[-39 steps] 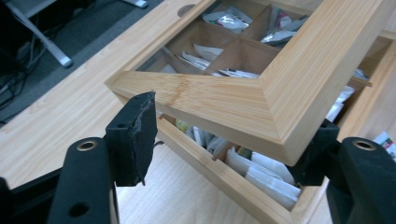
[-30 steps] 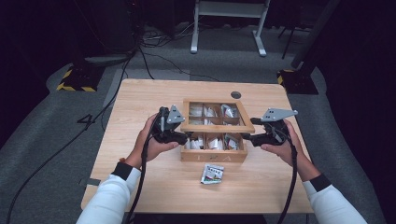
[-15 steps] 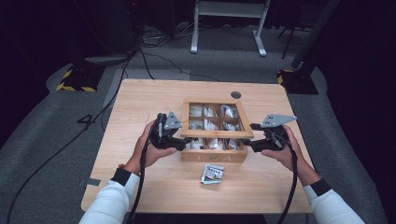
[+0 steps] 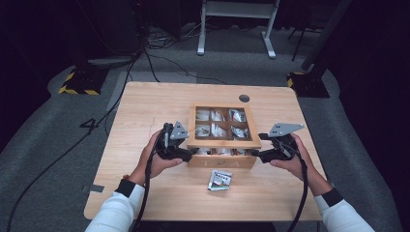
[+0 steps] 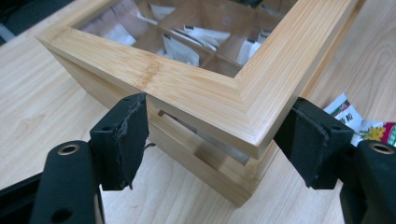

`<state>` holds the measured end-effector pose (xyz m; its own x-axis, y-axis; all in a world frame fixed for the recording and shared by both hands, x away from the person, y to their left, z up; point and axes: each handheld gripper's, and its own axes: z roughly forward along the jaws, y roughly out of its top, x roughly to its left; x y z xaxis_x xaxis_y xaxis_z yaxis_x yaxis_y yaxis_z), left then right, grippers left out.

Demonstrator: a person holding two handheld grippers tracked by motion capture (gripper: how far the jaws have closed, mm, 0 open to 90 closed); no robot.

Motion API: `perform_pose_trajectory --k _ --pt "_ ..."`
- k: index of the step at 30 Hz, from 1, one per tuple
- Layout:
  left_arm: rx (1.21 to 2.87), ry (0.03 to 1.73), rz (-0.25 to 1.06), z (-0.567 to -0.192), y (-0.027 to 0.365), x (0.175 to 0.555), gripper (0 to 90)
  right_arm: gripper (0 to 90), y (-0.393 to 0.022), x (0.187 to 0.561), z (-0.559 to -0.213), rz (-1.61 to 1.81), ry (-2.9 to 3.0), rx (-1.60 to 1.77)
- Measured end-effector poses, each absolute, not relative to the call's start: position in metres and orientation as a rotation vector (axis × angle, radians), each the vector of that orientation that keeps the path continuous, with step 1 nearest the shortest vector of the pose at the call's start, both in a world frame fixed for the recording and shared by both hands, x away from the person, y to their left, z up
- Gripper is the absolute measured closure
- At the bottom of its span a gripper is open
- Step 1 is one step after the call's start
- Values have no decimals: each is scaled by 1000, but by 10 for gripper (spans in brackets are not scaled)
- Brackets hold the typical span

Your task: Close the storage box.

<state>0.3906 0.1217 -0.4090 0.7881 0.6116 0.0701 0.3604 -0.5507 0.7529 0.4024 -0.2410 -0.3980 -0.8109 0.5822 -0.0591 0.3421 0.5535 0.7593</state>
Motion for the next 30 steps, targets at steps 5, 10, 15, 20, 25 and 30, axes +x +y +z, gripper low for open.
perform_pose_trajectory --k 5,10,15,20,25,30 --pt "2239 714 402 -418 120 390 267 267 -242 402 -409 1125 2518 791" --pt "2264 717 393 -422 119 390 264 277 -243 401 -416 1124 2526 809" --pt "2273 726 370 -428 119 390 264 285 -242 400 -422 1100 2539 812" --pt "2280 729 366 -432 118 389 262 292 -241 400 -427 1081 2551 831" --pt "2292 728 360 -434 118 388 260 310 -239 396 -429 1056 2552 837" --pt "2283 733 353 -438 119 386 261 336 -242 393 -432 1086 2533 851"
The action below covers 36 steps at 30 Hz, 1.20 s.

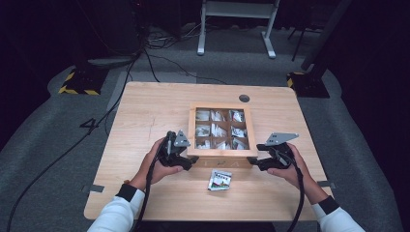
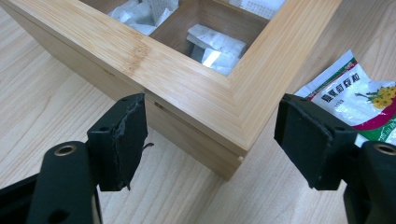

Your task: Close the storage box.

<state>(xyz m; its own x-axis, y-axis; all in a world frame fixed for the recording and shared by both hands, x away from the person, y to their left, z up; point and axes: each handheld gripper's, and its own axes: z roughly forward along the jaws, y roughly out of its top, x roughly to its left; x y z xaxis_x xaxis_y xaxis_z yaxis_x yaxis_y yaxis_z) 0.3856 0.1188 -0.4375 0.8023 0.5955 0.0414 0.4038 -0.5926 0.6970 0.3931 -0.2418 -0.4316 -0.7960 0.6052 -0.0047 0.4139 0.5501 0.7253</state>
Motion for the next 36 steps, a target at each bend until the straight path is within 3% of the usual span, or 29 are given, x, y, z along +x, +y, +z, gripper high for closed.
perform_pose_trajectory --k 8,12,18,31,36 --pt "2256 748 369 -436 125 382 265 366 -246 391 -433 1132 2514 855" --pt "2235 747 405 -433 129 376 289 454 -251 386 -427 1165 2489 819" --pt "2210 746 427 -428 127 374 327 502 -248 387 -421 1152 2481 805" --pt "2208 759 372 -427 118 383 255 487 -246 389 -422 1128 2511 819" --pt "2203 746 419 -418 123 380 256 388 -242 388 -409 1128 2474 777"
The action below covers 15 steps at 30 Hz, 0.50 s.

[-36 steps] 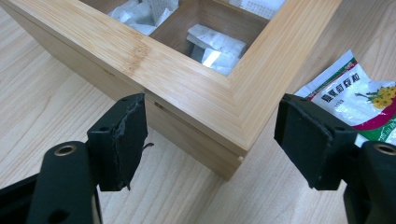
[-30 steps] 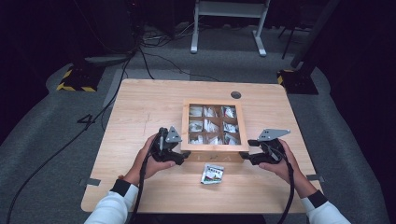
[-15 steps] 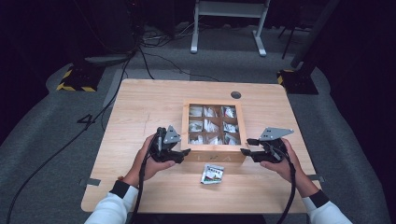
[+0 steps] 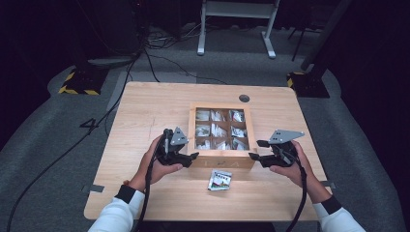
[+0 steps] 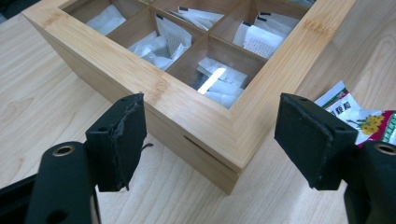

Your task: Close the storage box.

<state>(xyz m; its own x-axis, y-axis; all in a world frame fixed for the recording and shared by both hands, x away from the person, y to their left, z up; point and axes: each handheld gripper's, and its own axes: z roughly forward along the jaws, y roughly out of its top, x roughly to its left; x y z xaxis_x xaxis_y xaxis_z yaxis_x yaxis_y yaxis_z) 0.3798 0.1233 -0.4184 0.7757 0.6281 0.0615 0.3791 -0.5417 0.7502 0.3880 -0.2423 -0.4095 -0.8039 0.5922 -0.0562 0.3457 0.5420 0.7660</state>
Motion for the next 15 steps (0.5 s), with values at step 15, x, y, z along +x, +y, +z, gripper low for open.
perform_pose_trajectory --k 15 --pt "2235 753 560 -409 159 352 174 253 -255 377 -399 1042 2404 711"
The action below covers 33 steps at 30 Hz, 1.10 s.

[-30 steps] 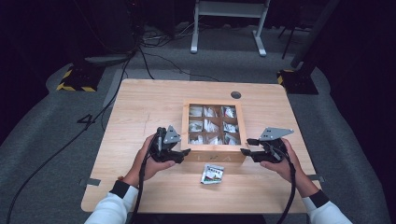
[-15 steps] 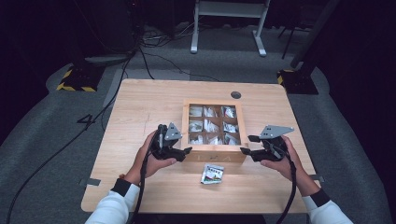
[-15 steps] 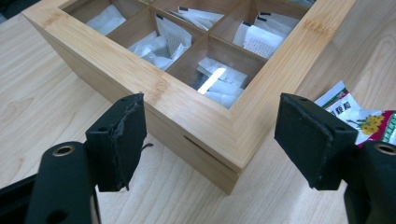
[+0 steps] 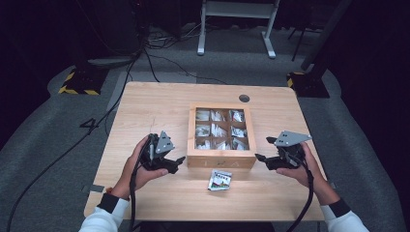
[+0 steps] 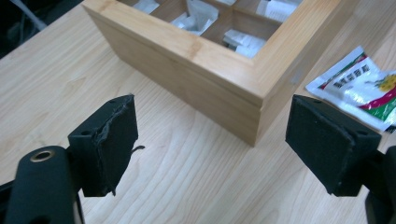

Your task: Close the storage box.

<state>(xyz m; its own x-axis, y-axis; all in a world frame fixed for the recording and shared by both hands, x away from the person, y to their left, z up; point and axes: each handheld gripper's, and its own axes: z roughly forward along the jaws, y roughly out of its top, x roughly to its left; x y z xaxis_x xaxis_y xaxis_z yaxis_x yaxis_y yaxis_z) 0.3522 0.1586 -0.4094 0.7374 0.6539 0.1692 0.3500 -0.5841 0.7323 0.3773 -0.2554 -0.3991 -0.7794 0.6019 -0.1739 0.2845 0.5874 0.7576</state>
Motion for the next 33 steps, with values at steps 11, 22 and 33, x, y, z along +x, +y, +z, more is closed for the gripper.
perform_pose_trajectory --k 11,22,33 --pt "2285 782 649 -422 177 334 174 257 -278 362 -407 949 2359 695" --pt "2298 840 695 -443 197 319 179 261 -304 355 -429 962 2333 787" --pt "2294 885 663 -467 222 309 176 261 -340 346 -460 949 2301 970"
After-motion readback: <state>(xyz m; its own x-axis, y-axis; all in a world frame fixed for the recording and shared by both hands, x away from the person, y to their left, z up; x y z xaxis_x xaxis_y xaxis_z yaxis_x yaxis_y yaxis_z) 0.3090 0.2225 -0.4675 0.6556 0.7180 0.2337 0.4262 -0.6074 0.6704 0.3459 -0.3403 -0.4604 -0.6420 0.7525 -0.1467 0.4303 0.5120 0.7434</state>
